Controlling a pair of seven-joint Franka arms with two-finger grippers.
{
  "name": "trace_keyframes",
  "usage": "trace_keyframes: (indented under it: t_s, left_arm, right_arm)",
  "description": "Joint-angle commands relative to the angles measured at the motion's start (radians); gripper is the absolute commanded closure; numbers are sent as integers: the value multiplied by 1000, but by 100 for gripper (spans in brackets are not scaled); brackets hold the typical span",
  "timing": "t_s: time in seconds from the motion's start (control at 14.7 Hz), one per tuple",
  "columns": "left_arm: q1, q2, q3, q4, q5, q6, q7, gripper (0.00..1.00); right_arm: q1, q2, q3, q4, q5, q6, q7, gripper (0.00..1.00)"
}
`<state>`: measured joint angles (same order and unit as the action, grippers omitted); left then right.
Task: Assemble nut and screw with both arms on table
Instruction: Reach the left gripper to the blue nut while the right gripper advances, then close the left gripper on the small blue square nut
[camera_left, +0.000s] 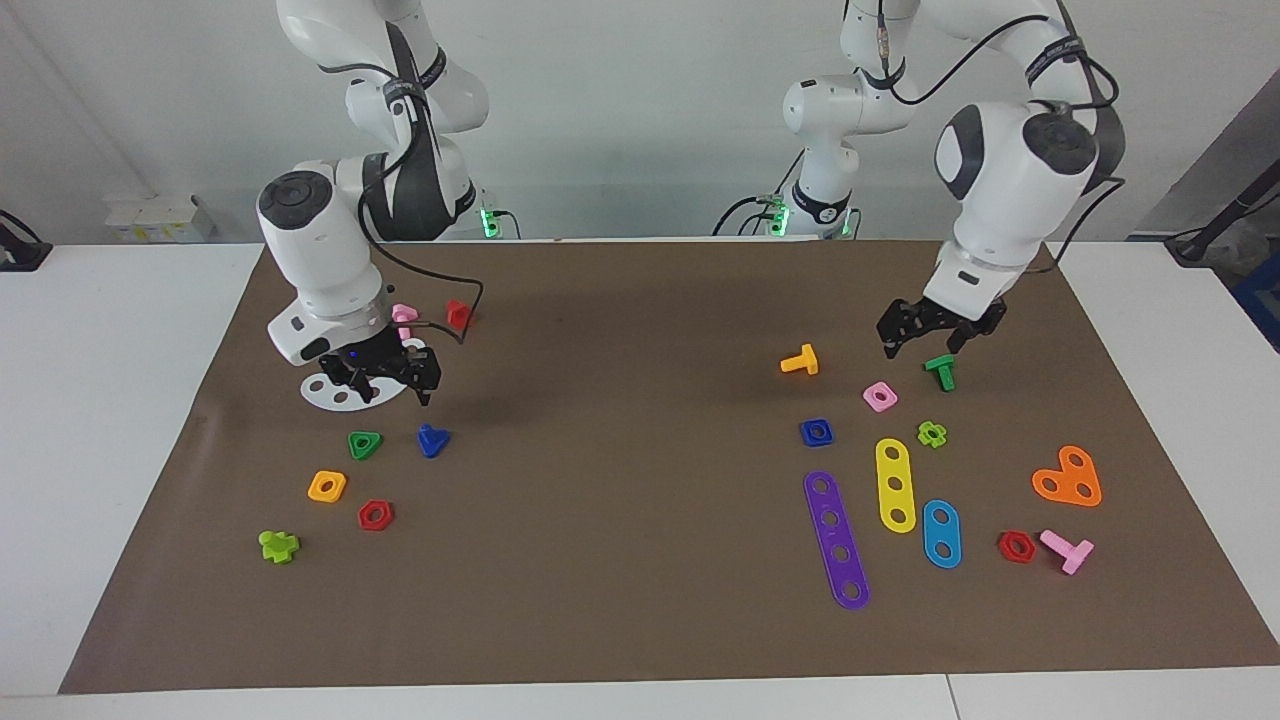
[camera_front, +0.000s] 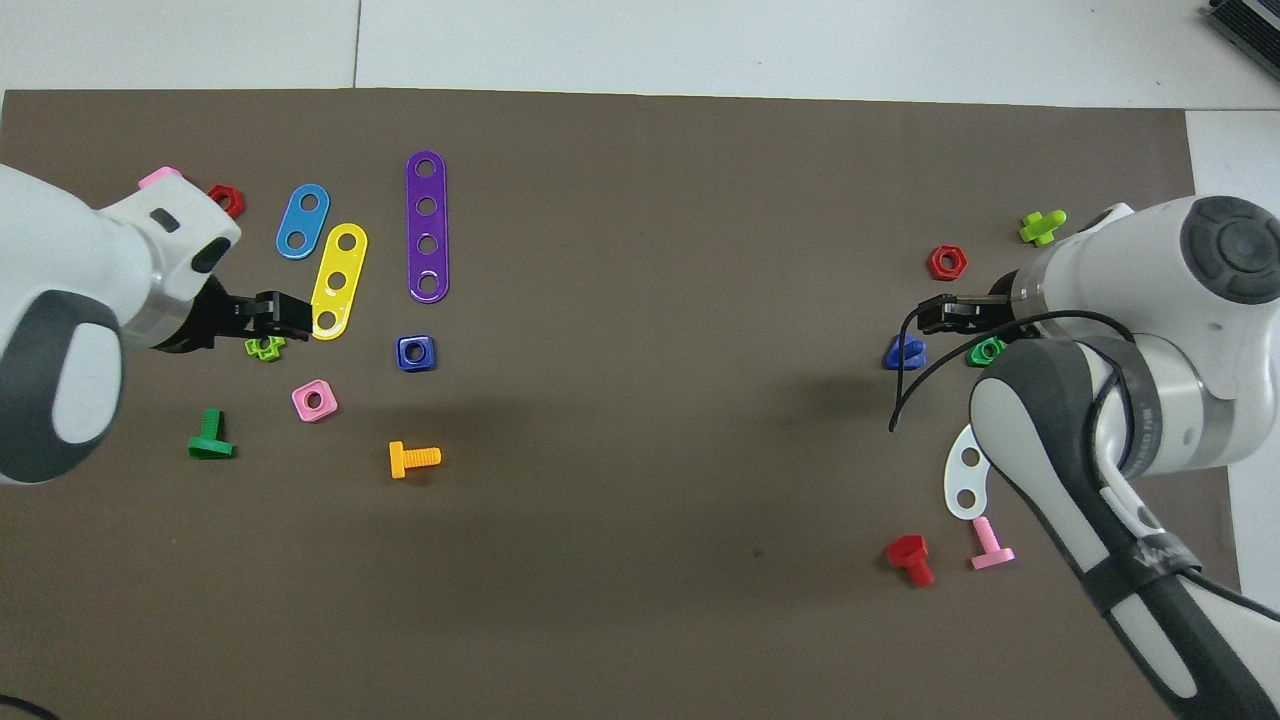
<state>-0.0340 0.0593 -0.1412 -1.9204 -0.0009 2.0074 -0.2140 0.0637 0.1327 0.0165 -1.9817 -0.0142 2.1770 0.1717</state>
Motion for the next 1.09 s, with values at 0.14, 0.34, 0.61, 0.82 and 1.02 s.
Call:
trace_keyframes:
  t_s: [0.14,0.34,0.61,0.82,1.02]
  left_arm:
    - [-104,60,12,-101,-19,217,-157,6]
    - [-138,146,14,-103,-18,319,-188,11]
    - [-147,224,17,-108,-13,378,-185,17]
    - [-146,226,18,-115,16,373,-180,17]
    - [-139,252,18,-117,71,384,-177,17]
  right_arm:
    - [21,59,0,-88,22,188,-35,22]
    - [21,79,0,-103,20,201,-37,26]
    - [13,74,0,-132,17,231,-66,34]
    - [13,77,0,-132,17,231,-64,44]
    - [13,77,0,-132,17,231,-64,57]
